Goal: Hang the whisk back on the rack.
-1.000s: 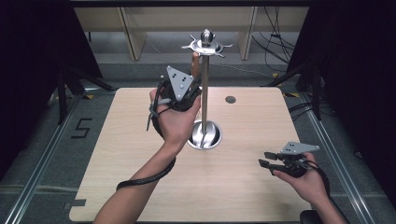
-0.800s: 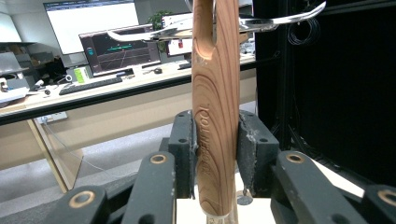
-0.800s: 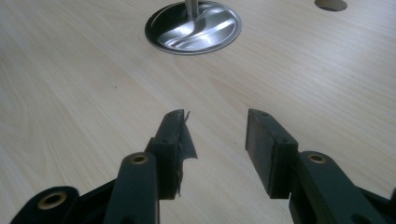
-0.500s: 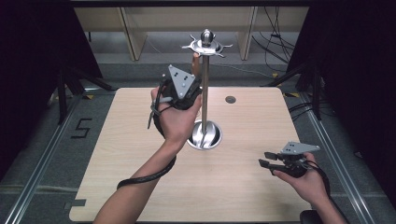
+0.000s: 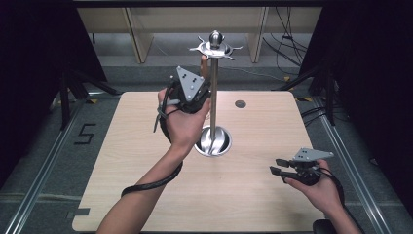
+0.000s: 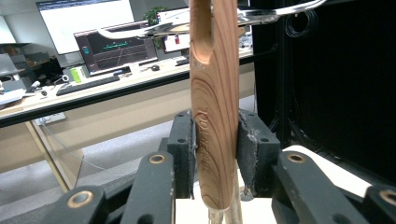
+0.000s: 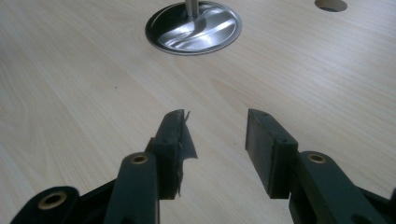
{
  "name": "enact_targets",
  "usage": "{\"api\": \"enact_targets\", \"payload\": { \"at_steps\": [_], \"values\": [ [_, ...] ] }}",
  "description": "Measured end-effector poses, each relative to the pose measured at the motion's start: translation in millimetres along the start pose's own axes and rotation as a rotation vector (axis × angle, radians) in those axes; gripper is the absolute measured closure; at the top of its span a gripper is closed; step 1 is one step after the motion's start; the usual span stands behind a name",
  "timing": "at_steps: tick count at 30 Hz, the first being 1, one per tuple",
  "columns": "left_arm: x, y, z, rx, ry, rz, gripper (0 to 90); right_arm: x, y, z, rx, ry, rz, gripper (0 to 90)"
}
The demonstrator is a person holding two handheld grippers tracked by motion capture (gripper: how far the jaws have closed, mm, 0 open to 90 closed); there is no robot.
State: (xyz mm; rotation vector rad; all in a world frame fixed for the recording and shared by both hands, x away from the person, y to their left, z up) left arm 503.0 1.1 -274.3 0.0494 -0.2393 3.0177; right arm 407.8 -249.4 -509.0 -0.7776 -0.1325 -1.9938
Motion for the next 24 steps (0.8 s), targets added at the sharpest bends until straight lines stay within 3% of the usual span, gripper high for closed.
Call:
{"api": "enact_targets", "payload": {
  "at_steps": [15,24],
  "values": [
    [10.8,5.6,2.2,-0.046,0.045,-0.073,58.6,0.7,1.8,0.4,0.011,0.001,-0.002,57.9],
    [17.8,4.1,4.2,-0.038,0.052,-0.104,55.2,0.6,2.0,0.4,0.01,0.001,-0.004,57.6]
  ]
}}
Point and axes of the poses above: each handheld gripper's, and its own axes: x roughly backward along the jaws, z roughly out of its top, y roughly to its right, the point moved 10 cm from there along -x, roughly forward along the jaws, and after that the axes turned 15 degrees about z, right-handed, at the moved point
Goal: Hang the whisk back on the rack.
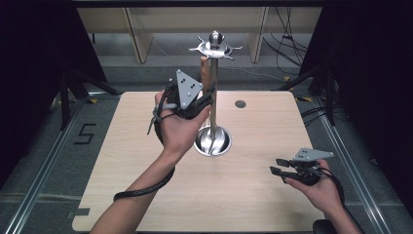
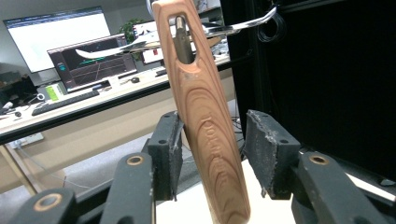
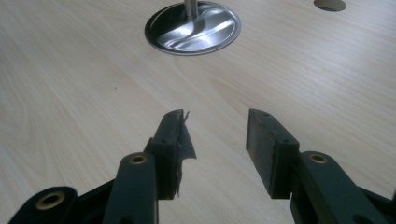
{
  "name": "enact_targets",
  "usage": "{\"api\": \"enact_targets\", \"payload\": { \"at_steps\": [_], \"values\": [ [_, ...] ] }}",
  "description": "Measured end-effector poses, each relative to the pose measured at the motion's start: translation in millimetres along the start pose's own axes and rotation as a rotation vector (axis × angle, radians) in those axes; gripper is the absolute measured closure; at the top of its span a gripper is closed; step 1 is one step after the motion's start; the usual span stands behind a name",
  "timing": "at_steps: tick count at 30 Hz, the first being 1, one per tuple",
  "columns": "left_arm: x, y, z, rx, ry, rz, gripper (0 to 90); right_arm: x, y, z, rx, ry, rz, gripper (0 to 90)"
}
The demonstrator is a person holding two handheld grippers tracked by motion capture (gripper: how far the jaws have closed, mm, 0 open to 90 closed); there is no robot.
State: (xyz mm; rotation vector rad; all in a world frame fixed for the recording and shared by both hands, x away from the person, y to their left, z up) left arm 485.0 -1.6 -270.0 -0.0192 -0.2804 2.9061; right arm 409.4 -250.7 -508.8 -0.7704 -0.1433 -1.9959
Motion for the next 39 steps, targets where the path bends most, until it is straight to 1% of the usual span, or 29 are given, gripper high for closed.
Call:
{"api": "enact_targets", "payload": {
  "at_steps": [3,8,10,11,14,15,17,18,20,21,23,26,27,28,30,33,34,35,37,38,39],
  "values": [
    [3.5,1.2,0.9,0.0,0.004,-0.013,54.4,0.0,0.4,-0.1,0.001,-0.001,-0.002,57.5],
    [5.6,-0.1,3.6,-0.003,0.015,-0.011,53.1,0.0,0.3,-0.2,0.001,-0.001,-0.002,57.5],
    [4.8,-1.5,4.4,-0.005,0.017,-0.007,53.7,0.1,-0.1,0.0,0.0,0.0,0.0,57.5],
    [2.7,-2.9,7.0,0.005,0.032,0.0,55.0,0.0,0.3,-0.1,0.001,-0.001,-0.002,57.5],
    [0.7,-5.0,8.5,0.002,0.035,0.008,58.2,0.0,0.3,-0.2,0.001,-0.002,-0.002,57.5],
    [0.0,-7.0,10.1,0.0,0.04,0.02,58.0,0.1,0.0,0.0,0.0,0.0,-0.001,57.5],
    [0.4,-7.6,10.7,0.002,0.041,0.024,57.6,0.2,0.0,0.0,-0.001,0.001,0.0,57.5],
    [1.3,-7.9,10.3,-0.003,0.037,0.024,55.9,-0.3,0.6,0.6,-0.001,0.012,-0.005,57.5],
    [2.7,-7.5,9.9,0.001,0.036,0.021,54.6,-0.2,0.2,0.5,-0.004,0.011,-0.002,57.5],
    [3.4,-7.0,9.8,0.011,0.041,0.016,54.0,0.3,0.2,-0.2,-0.001,0.0,0.0,57.5],
    [5.4,-8.3,9.1,0.012,0.033,0.011,53.6,0.1,-0.1,0.7,-0.001,0.01,-0.001,57.5],
    [8.5,-10.7,8.5,0.012,0.028,0.002,53.1,0.5,0.1,0.6,-0.003,0.01,-0.003,57.5],
    [11.9,-14.6,8.0,0.013,0.021,-0.006,53.0,0.6,1.0,0.3,0.001,0.007,-0.007,57.5],
    [11.9,-14.6,8.0,0.013,0.021,-0.006,52.7,0.6,1.0,0.3,0.001,0.007,-0.007,57.5],
    [18.5,-21.0,6.4,0.004,0.017,-0.018,52.0,0.4,0.4,0.0,-0.001,0.001,-0.003,57.5],
    [25.9,-29.0,-0.9,-0.006,0.004,-0.036,50.6,0.5,0.1,0.6,-0.002,0.009,-0.004,57.5],
    [25.9,-29.0,-0.9,-0.006,0.004,-0.036,50.2,0.8,0.7,0.4,-0.003,0.008,-0.009,57.5],
    [31.0,-37.5,-8.6,-0.01,-0.007,-0.039,49.9,0.9,1.2,0.5,0.0,0.01,-0.011,57.5],
    [36.5,-47.8,-18.2,-0.016,-0.015,-0.041,48.9,0.9,1.2,0.4,-0.002,0.009,-0.01,57.5],
    [36.5,-47.8,-18.2,-0.016,-0.015,-0.041,48.5,0.9,1.2,0.4,-0.002,0.009,-0.01,57.5],
    [39.5,-54.2,-24.2,-0.013,-0.024,-0.037,48.5,0.9,1.2,0.4,0.0,0.008,-0.012,57.5]
  ]
}}
Point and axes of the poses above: each handheld gripper's, and its own axes: x roughly backward along the jaws, z roughly out of its top, y roughly to its right, the point moved 10 cm from there along -x, roughly forward along the jaws, and after that the axes turned 15 degrees about z, right-handed, at the moved point
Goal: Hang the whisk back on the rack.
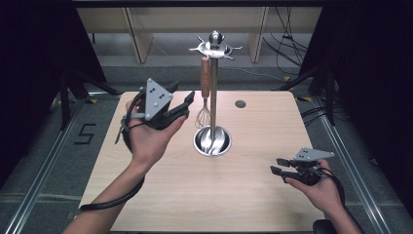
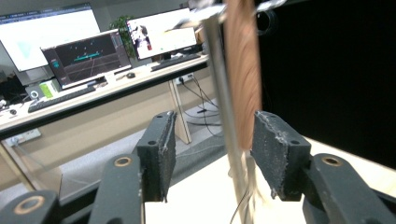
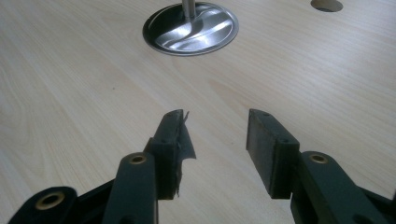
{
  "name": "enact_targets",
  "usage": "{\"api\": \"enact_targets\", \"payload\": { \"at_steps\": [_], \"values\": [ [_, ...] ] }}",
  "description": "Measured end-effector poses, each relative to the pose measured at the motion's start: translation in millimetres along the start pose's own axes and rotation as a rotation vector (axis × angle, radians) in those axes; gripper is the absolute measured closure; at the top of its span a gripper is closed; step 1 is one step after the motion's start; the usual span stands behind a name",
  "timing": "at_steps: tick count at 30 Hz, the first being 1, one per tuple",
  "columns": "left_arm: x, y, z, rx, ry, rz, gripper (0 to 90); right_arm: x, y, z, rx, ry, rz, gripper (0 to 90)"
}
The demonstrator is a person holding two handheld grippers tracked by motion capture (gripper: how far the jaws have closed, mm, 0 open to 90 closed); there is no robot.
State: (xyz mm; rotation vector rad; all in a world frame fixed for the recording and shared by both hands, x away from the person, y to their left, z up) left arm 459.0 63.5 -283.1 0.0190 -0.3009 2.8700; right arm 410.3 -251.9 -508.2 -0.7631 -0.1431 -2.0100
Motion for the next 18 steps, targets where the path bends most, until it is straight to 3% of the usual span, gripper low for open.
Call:
{"api": "enact_targets", "payload": {
  "at_steps": [2,4,5,6,7,8,9,10,11,12,13,14,15,17,18],
  "values": [
    [8.6,-18.3,-20.6,0.011,-0.026,0.01,47.6,-0.1,-0.1,0.2,-0.001,0.001,-0.001,57.4],
    [14.2,-29.0,-36.8,0.016,-0.051,0.015,47.5,-1.0,-2.6,-0.2,-0.025,0.006,0.004,57.4],
    [14.2,-29.0,-36.8,0.016,-0.051,0.015,47.4,-1.0,-2.6,-0.2,-0.025,0.006,0.004,57.4],
    [19.8,-37.2,-54.7,0.009,-0.078,0.017,47.2,-1.2,-2.2,0.0,-0.015,0.002,0.003,57.3],
    [19.8,-37.2,-54.7,0.009,-0.078,0.017,46.7,-1.2,-2.2,0.0,-0.015,0.002,0.003,57.3],
    [25.3,-42.5,-75.2,0.009,-0.109,0.014,46.2,-0.4,-0.3,0.4,0.002,-0.002,-0.003,57.3],
    [25.3,-42.5,-75.2,0.009,-0.109,0.014,46.1,-0.4,-0.3,0.4,0.002,-0.002,-0.003,57.3],
    [30.5,-48.5,-97.0,0.01,-0.142,0.017,45.8,-0.2,-0.2,-0.2,-0.001,-0.006,-0.001,57.3],
    [30.5,-48.5,-97.0,0.01,-0.142,0.017,45.3,-0.2,-0.2,-0.2,-0.001,-0.006,-0.001,57.3],
    [35.8,-54.0,-119.2,0.022,-0.182,0.028,44.3,-0.3,-0.4,-0.3,-0.006,-0.004,0.001,57.3],
    [35.8,-54.0,-119.2,0.022,-0.182,0.028,43.5,-0.3,-0.4,-0.3,-0.006,-0.004,0.001,57.3],
    [41.0,-56.3,-140.4,0.041,-0.217,0.029,43.2,-0.4,0.1,-0.8,-0.001,-0.011,0.0,57.2],
    [41.0,-56.3,-140.4,0.041,-0.217,0.029,42.9,-0.6,0.0,-0.8,-0.001,-0.012,0.0,57.2],
    [46.6,-57.5,-160.4,0.04,-0.249,0.028,42.6,-0.6,0.0,-0.9,-0.001,-0.012,-0.001,57.2],
    [51.9,-56.2,-180.7,0.04,-0.275,0.025,42.4,-0.9,-2.2,-1.8,-0.026,-0.011,0.001,57.1]
  ]
}}
Point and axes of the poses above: each handheld gripper's, and its own axes: x roughly backward along the jaws, z roughly out of its top, y roughly to its right, the point moved 10 cm from there along -x, roughly forward along the jaws, and after that the axes turned 15 degrees about z, right-handed, at the moved point
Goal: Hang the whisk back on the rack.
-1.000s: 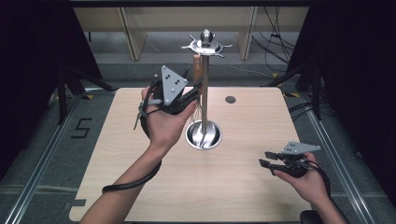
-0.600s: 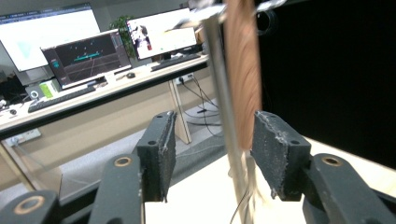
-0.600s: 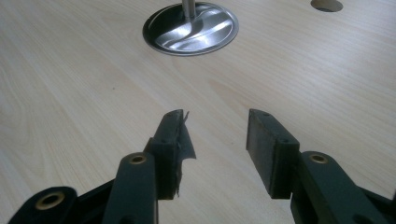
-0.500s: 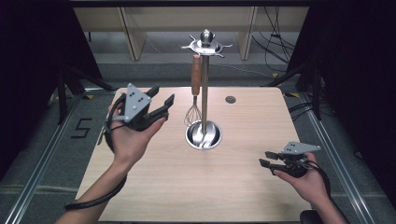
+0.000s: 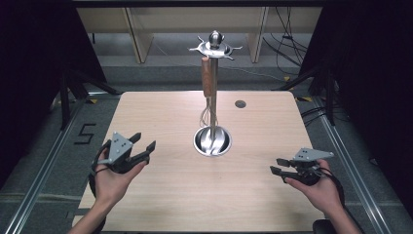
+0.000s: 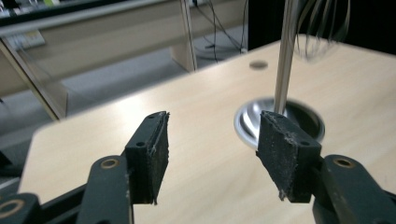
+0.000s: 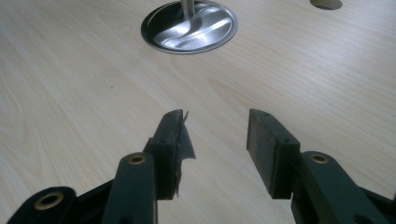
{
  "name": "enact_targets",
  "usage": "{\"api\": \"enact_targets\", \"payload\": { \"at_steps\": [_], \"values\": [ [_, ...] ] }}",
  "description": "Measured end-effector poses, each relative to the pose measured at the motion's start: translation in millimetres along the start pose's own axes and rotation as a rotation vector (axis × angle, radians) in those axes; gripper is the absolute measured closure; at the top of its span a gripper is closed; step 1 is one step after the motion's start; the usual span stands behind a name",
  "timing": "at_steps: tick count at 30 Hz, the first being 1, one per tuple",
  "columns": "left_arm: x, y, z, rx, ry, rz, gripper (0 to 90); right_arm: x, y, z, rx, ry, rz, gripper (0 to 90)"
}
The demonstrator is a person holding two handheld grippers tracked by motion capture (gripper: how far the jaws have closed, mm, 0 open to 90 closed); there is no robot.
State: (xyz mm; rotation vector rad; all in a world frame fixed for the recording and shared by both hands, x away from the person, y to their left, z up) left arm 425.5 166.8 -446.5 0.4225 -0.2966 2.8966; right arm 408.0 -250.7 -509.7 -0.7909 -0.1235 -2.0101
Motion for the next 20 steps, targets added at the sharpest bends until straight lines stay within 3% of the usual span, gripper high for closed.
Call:
{"api": "enact_targets", "payload": {
  "at_steps": [1,2,3,6,9,10,11,13,20],
  "values": [
    [0.0,0.0,0.0,0.0,0.0,0.0,42.3,0.0,0.0,0.0,0.0,0.0,0.0,57.1],
    [-0.3,1.0,-11.4,-0.006,-0.02,-0.005,42.3,-0.1,0.6,0.0,0.006,-0.002,0.001,57.0],
    [-1.0,4.9,-33.6,-0.013,-0.071,-0.037,42.6,-0.2,0.4,-0.3,0.005,-0.003,0.003,56.9],
    [-0.3,6.6,-55.4,-0.003,-0.141,-0.067,43.8,-0.2,-1.6,-0.9,-0.006,-0.007,0.012,56.7],
    [-0.9,4.5,-61.7,0.018,-0.171,-0.067,44.3,0.2,-1.0,-1.1,0.002,-0.008,0.012,56.6],
    [-2.3,3.0,-62.2,0.017,-0.173,-0.068,44.0,0.9,3.8,-0.1,0.04,-0.004,-0.005,56.4],
    [-3.6,1.8,-62.7,0.018,-0.179,-0.073,44.0,0.9,3.8,-0.1,0.04,-0.004,-0.005,56.4],
    [-6.6,0.4,-64.2,0.032,-0.184,-0.07,43.8,-0.8,0.2,-3.1,-0.007,-0.01,0.015,56.0],
    [-10.7,1.7,-69.0,0.038,-0.199,-0.086,43.7,-0.5,3.6,-3.4,-0.004,-0.007,0.003,55.6]
  ]
}}
Point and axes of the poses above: each handheld gripper's, and its own axes: x roughly backward along the jaws, z roughly out of its top, y roughly to its right, the point moved 10 cm from there along -x, roughly forward along the jaws, and after that the axes turned 15 degrees about z, right-handed, at the moved point
